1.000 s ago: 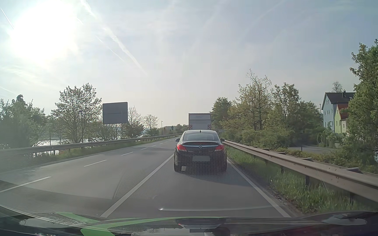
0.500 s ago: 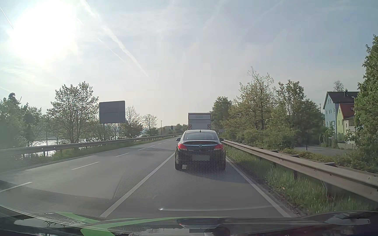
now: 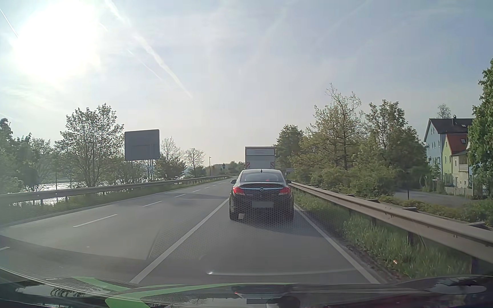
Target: Follow the waypoints while adhering to traffic rules and regulations
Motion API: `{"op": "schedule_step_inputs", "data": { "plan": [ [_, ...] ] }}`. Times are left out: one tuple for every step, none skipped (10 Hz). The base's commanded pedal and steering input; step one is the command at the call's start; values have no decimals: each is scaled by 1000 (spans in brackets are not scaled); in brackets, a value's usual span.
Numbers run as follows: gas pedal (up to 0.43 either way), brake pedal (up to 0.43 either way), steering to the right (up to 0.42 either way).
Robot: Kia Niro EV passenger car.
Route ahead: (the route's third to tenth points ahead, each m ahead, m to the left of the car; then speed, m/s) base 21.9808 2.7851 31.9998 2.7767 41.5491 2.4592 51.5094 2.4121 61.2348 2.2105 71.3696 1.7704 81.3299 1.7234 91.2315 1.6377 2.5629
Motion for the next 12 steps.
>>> {"op": "schedule_step_inputs", "data": {
  "plan": [
    [0, 0, -3],
    [0, 0, -3],
    [0, 0, -3],
    [0, 0, -3],
    [0, 0, -2],
    [0, 0, -3],
    [0, 0, -3],
    [0, 0, -3],
    [0, 0, -3],
    [0, 0, -3],
    [0, 0, -3],
    [0, 0, -2]
  ]
}}
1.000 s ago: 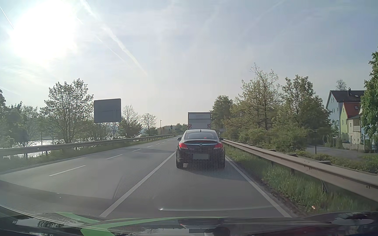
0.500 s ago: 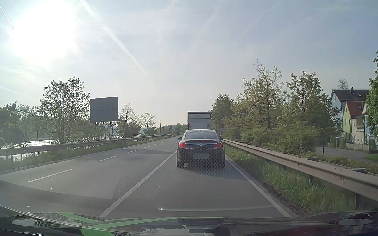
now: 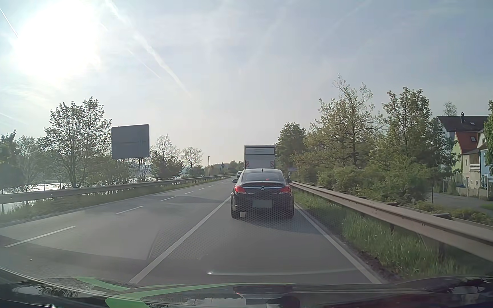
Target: Follow the waypoints while adhering to traffic rules and regulations
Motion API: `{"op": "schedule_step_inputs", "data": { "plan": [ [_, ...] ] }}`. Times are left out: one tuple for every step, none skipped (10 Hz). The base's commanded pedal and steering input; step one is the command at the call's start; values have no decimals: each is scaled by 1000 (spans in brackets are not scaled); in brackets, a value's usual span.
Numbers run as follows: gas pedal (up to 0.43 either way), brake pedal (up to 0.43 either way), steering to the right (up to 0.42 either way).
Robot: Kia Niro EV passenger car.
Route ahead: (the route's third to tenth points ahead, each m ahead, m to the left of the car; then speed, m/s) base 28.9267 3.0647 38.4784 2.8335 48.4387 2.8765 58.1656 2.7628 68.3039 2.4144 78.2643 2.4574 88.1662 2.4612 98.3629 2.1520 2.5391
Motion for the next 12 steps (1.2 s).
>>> {"op": "schedule_step_inputs", "data": {
  "plan": [
    [0, 0, -2],
    [0, 0, -2],
    [0, 0, -2],
    [0, 0, -3],
    [0, 0, -3],
    [0, 0, -2],
    [0, 0, -3],
    [0, 0, -3],
    [0, 0, -3],
    [0, 0, -3],
    [0, 0, -3],
    [0, 0, -3]
  ]
}}
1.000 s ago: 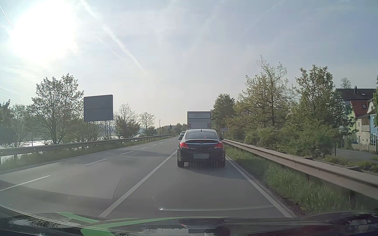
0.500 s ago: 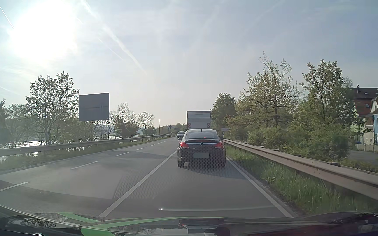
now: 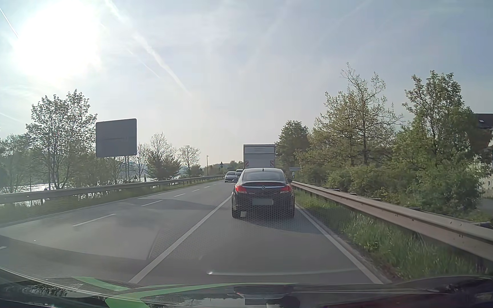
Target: Follow the waypoints while adhering to traffic rules and regulations
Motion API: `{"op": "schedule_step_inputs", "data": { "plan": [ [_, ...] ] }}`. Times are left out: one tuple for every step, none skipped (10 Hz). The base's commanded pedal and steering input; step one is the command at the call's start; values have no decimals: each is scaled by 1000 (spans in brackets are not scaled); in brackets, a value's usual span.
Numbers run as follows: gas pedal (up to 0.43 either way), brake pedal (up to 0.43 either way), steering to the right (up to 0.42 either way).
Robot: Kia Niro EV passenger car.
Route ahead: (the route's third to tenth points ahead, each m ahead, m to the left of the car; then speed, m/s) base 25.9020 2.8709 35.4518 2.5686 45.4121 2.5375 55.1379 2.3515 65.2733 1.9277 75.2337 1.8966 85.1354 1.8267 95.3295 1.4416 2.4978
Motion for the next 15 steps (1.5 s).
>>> {"op": "schedule_step_inputs", "data": {
  "plan": [
    [0, 0, -3],
    [0, 0, -3],
    [0, 0, -3],
    [0, 0, -3],
    [0, 0, -3],
    [0, 0, -3],
    [0, 0, -3],
    [0, 0, -3],
    [0, 0, -3],
    [0, 0, -2],
    [0, 0, -3],
    [0, 0, -2],
    [0, 0, -2],
    [0, 0, -2],
    [0, 0, -2]
  ]
}}
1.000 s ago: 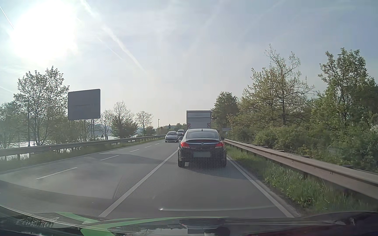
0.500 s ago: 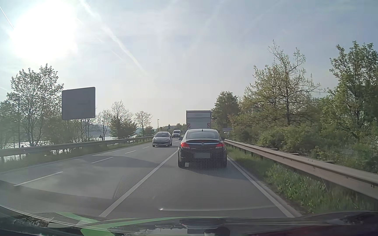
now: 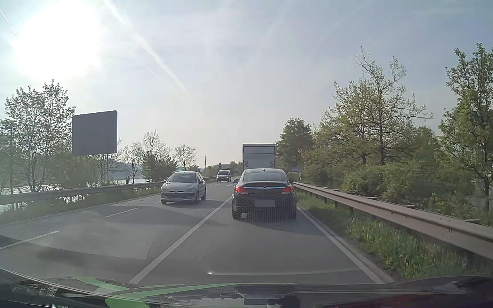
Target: Follow the waypoints while adhering to traffic rules and regulations
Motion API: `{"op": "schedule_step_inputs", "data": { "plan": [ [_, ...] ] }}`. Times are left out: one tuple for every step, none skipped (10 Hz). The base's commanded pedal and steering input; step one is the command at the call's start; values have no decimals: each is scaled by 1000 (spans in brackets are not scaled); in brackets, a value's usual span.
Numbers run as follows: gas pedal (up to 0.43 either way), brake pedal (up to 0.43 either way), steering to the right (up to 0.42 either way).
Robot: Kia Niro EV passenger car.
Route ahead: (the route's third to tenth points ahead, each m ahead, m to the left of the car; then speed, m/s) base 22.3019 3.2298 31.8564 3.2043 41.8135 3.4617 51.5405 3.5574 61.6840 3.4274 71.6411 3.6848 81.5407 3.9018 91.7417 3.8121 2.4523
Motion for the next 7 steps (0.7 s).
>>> {"op": "schedule_step_inputs", "data": {
  "plan": [
    [0, 0, -2],
    [0, 0, -2],
    [0, 0, -1],
    [0, 0, -1],
    [0, 0, -1],
    [0, 0, -1],
    [0, 0, -1]
  ]
}}
